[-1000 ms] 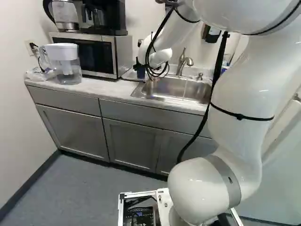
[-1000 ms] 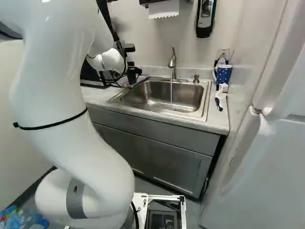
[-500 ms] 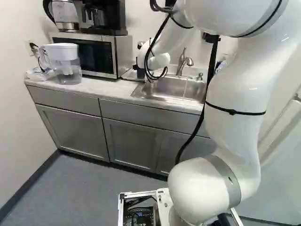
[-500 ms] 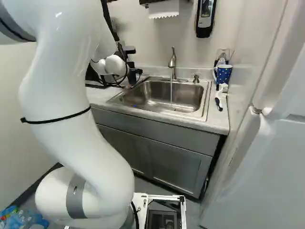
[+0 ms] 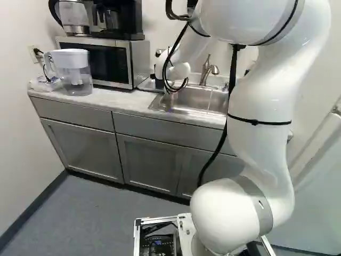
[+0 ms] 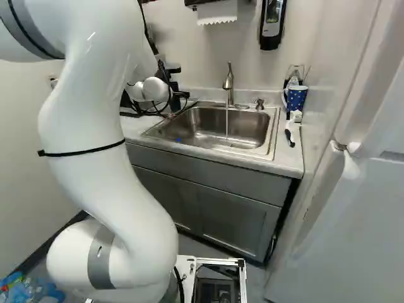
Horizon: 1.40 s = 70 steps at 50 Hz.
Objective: Rinse the cup and place it in the tray
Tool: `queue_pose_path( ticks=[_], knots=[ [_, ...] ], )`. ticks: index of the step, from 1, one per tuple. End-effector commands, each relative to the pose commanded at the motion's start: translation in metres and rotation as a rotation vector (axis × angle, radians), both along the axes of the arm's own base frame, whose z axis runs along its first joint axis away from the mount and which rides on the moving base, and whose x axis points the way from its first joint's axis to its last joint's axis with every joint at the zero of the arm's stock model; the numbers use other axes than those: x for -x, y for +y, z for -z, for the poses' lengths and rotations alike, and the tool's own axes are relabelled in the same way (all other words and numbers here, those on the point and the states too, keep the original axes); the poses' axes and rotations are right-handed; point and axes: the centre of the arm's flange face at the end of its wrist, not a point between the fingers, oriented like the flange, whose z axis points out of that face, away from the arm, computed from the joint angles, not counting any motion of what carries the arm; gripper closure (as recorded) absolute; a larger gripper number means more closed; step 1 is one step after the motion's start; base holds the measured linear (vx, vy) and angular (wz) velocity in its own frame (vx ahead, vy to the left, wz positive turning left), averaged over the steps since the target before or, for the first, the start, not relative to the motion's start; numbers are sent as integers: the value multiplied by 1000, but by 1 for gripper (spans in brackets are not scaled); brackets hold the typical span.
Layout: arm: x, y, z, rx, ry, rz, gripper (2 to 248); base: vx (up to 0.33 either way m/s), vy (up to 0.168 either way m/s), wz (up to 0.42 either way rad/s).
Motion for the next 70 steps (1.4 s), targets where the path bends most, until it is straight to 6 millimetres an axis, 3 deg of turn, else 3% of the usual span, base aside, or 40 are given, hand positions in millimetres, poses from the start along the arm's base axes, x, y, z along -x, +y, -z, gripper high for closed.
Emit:
queue_pose_path(
  ticks=[69, 70],
  knots=[
    [-65, 2, 7, -5, -34, 11, 3, 0, 0, 0],
    [-65, 2, 7, -5, -34, 11, 16, 0, 0, 0]
  ],
)
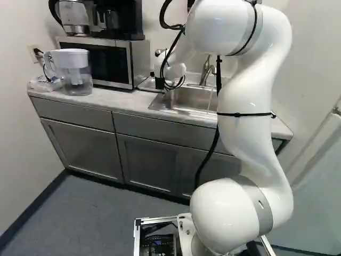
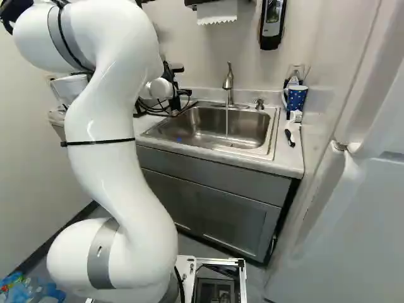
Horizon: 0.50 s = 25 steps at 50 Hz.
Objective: Rinse the cup and place it in the tray
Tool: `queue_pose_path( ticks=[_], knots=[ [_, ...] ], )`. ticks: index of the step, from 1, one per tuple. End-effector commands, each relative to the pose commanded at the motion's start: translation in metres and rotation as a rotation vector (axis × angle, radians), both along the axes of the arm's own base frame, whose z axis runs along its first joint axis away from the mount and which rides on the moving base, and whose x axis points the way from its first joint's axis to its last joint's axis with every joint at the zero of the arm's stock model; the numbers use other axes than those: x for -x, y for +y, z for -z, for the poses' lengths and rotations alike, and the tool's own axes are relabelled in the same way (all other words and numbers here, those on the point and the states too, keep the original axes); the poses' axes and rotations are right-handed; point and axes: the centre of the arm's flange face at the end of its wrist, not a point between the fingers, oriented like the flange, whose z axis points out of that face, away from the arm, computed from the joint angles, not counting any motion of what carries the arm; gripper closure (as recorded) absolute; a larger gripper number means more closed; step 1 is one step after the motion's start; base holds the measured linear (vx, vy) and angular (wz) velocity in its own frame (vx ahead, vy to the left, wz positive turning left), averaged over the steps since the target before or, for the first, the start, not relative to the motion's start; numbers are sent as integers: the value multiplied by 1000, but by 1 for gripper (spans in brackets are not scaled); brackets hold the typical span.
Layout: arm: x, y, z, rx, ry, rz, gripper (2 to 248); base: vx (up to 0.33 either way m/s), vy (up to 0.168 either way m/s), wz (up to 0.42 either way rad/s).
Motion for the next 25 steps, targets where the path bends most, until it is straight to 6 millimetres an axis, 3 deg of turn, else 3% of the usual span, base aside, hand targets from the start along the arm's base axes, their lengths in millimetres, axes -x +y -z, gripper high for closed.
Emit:
queue_pose_path(
  ticks=[4, 5, 10, 11, 15, 16, 25],
  knots=[
    [0, 0, 0, 0, 0, 0, 16, 0, 0, 0],
    [0, 0, 0, 0, 0, 0, 54, 0, 0, 0],
    [0, 0, 0, 0, 0, 0, 54, 0, 0, 0],
    [0, 0, 0, 0, 0, 0, 93, 0, 0, 0],
    [0, 0, 0, 0, 0, 0, 93, 0, 0, 0],
    [0, 0, 0, 0, 0, 0, 122, 0, 0, 0],
    [0, 0, 0, 0, 0, 0, 124, 0, 0, 0]
  ],
)
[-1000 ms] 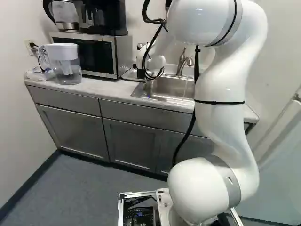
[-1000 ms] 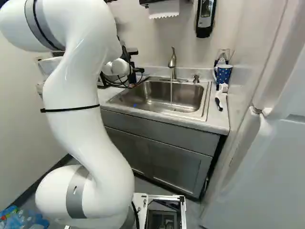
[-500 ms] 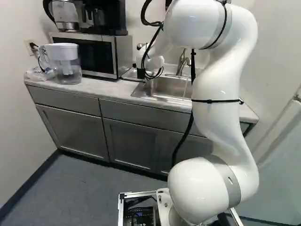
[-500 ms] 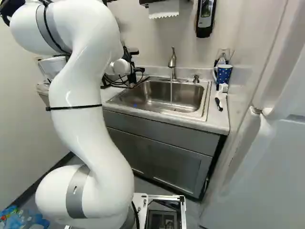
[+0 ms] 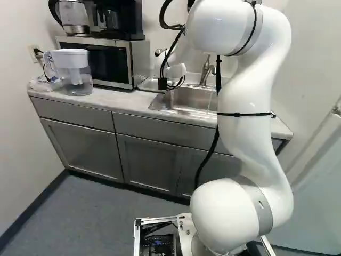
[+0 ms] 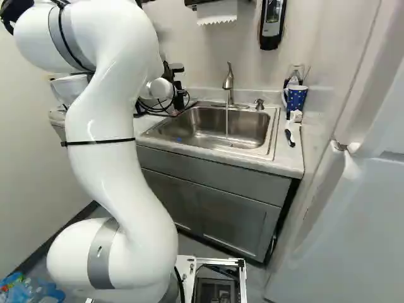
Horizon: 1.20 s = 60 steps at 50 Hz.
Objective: Rinse the cup and place it in the tray
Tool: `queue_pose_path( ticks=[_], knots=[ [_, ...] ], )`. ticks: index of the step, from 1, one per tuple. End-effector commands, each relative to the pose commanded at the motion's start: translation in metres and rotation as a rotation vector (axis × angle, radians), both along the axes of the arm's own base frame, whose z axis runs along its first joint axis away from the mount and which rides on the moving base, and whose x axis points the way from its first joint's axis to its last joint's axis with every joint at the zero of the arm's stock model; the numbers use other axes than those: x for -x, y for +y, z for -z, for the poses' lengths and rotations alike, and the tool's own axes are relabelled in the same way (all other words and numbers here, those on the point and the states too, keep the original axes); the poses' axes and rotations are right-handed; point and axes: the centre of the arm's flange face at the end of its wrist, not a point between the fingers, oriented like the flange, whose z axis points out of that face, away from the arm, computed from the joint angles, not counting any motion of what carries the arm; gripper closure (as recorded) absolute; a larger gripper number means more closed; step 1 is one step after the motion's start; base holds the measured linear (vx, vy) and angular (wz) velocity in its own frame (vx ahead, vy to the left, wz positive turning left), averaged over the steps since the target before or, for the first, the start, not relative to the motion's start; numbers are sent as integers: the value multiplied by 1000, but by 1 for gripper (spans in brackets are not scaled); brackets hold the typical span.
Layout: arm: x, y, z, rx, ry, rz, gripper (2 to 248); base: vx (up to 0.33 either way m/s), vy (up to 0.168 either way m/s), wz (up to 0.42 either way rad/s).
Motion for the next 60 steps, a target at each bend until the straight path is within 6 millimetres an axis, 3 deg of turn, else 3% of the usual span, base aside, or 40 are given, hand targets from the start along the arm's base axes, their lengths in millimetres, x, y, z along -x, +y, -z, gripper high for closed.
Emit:
queue_pose_path(
  ticks=[12, 48, 60],
  knots=[
    [0, 0, -4, -1, -6, 0, 124, 0, 0, 0],
    [-2, -22, -44, -8, -72, 33, 124, 0, 0, 0],
    [-2, -31, -44, -8, -72, 46, 124, 0, 0, 0]
  ],
)
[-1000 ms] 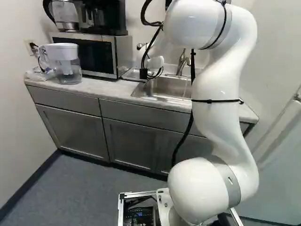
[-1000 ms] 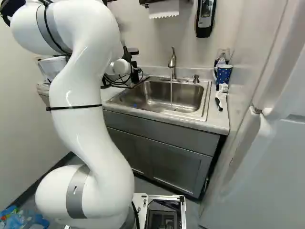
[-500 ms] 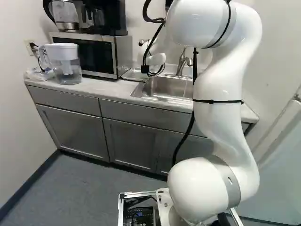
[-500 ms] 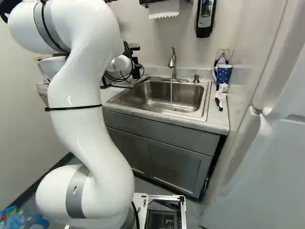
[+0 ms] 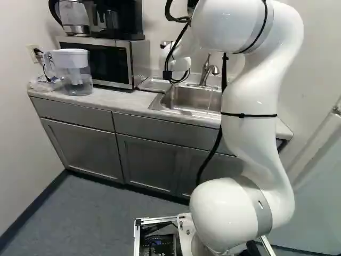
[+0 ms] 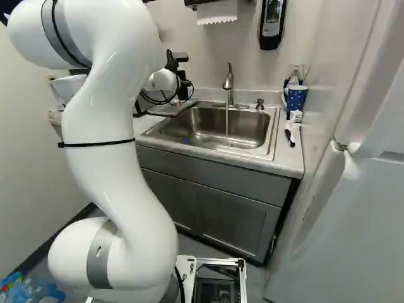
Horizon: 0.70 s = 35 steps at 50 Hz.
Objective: Rinse the cup and place it in the tray
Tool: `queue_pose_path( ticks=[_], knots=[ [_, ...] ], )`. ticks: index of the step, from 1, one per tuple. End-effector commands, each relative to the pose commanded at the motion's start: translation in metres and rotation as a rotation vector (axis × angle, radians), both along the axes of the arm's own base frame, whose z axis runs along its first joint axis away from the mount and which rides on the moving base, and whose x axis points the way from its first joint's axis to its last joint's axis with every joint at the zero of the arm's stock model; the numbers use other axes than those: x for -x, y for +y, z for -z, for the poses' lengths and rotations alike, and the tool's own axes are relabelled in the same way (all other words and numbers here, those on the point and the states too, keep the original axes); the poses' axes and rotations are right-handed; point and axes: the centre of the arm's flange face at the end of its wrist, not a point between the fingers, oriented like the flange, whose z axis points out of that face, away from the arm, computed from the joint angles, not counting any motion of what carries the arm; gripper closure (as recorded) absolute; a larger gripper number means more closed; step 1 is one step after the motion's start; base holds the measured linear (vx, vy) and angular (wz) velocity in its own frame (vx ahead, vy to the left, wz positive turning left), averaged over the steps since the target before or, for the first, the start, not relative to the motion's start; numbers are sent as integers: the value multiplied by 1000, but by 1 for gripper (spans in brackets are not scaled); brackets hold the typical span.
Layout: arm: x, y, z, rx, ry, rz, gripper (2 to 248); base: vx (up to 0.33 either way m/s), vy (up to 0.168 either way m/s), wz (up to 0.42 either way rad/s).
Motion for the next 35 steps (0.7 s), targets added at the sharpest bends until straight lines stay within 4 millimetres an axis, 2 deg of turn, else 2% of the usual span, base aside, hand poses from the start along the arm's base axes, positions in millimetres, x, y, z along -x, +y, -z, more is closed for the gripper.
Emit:
queue_pose_path(
  ticks=[35],
  knots=[
    [1, -34, 0, 0, 1, 50, 124, 0, 0, 0]
  ],
)
